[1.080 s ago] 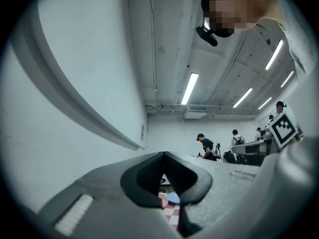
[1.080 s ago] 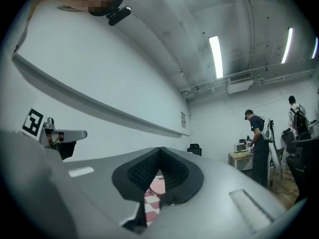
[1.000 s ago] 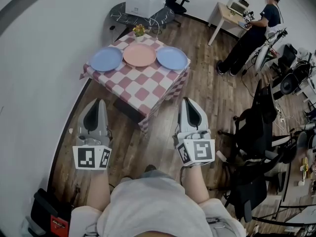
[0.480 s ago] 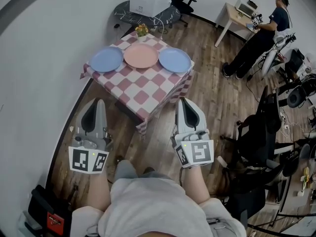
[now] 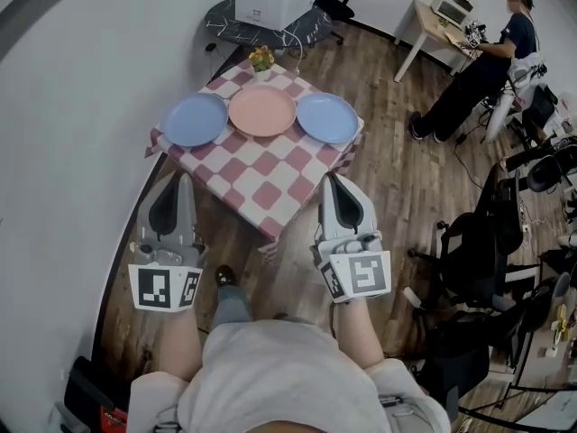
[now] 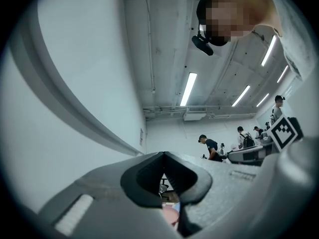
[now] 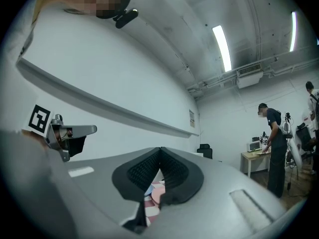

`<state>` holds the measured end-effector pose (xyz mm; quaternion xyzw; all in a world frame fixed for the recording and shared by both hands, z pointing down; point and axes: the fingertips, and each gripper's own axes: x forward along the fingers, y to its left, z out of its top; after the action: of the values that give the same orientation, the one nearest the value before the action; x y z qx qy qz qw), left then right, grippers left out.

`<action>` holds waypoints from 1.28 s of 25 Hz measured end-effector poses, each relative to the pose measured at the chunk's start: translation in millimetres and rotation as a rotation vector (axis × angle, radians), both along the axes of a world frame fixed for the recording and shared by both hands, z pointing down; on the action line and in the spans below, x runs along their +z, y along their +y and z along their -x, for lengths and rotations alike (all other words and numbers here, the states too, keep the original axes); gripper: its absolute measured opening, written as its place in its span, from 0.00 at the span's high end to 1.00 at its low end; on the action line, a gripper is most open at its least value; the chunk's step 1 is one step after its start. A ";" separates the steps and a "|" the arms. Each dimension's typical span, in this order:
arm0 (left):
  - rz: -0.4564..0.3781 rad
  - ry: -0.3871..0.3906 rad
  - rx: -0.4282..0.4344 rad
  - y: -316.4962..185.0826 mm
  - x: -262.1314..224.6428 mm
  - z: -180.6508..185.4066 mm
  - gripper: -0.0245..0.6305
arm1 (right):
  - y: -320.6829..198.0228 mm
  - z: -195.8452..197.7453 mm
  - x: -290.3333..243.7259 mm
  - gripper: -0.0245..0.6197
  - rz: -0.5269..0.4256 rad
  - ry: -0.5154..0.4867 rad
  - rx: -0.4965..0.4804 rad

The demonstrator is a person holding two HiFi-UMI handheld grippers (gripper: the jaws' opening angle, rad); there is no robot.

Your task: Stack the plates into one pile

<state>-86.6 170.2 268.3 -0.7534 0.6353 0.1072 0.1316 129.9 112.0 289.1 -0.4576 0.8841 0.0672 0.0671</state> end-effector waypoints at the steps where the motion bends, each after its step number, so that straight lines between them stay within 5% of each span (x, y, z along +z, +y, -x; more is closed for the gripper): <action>1: -0.001 0.006 0.007 -9.5 -0.8 7.3 0.96 | -8.2 6.5 -0.4 0.96 -0.001 0.000 0.006; 17: 0.012 -0.004 0.068 -114.3 -13.1 127.4 0.96 | -104.6 113.7 -20.7 0.96 -0.017 -0.065 0.100; 24: 0.027 -0.025 0.091 -136.2 -9.3 174.5 0.96 | -116.7 176.1 -25.3 0.96 -0.054 -0.043 0.012; 32: 0.059 -0.026 0.096 -151.8 7.4 200.0 0.96 | -142.0 211.5 -11.4 0.96 0.057 -0.045 -0.016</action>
<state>-286.6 18.5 275.7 -0.7879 0.5995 0.0849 0.1124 -81.7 -29.9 277.7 -0.4538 0.8875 0.0311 0.0742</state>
